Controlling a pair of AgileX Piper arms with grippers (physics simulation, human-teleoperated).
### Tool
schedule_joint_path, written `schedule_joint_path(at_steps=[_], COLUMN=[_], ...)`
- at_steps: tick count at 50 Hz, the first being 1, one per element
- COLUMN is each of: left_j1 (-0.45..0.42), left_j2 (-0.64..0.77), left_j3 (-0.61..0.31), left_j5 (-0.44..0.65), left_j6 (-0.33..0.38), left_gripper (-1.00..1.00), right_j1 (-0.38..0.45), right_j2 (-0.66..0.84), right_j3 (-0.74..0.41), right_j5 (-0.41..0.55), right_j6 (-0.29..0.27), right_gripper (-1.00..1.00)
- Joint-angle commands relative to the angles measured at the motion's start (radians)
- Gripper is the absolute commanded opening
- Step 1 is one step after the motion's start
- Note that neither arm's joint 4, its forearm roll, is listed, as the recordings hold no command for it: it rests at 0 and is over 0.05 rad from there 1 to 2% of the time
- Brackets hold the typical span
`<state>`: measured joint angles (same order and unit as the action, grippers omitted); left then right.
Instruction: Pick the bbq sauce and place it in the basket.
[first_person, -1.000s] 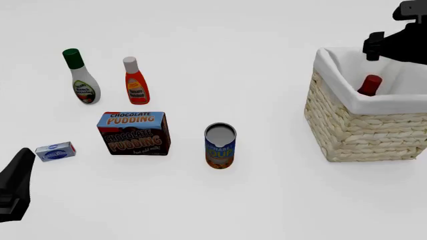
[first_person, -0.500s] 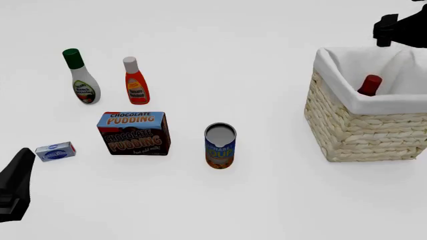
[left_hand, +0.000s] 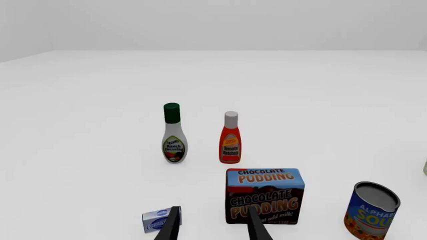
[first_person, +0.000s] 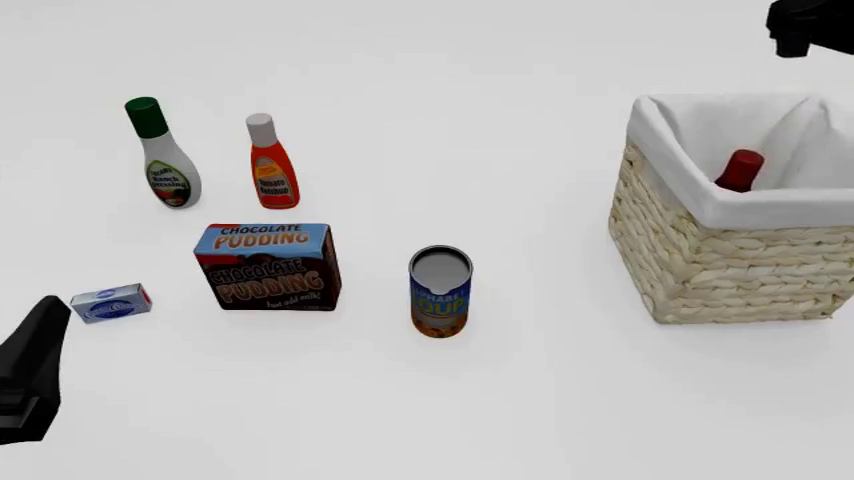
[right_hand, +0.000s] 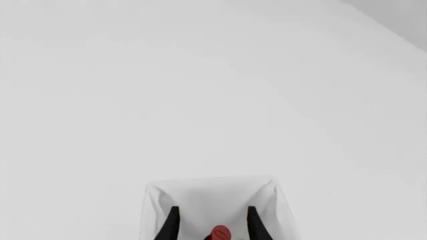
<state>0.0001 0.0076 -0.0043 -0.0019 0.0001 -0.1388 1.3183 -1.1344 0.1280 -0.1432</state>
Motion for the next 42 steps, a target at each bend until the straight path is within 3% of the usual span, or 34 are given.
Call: schedule_joint_path(at_steps=[1,42], left_j1=[0.0,0.0], left_j2=[0.0,0.0], left_j3=[0.0,0.0], left_j5=[0.0,0.0], left_j6=[0.0,0.0], left_gripper=[1.0,1.0], right_j1=[0.018,0.035], right_j2=[-0.038,-0.221], right_j3=[-0.01,-0.027], right_j5=[0.014,0.074], right_j6=[0.001,0.026], right_gripper=[1.0,1.0])
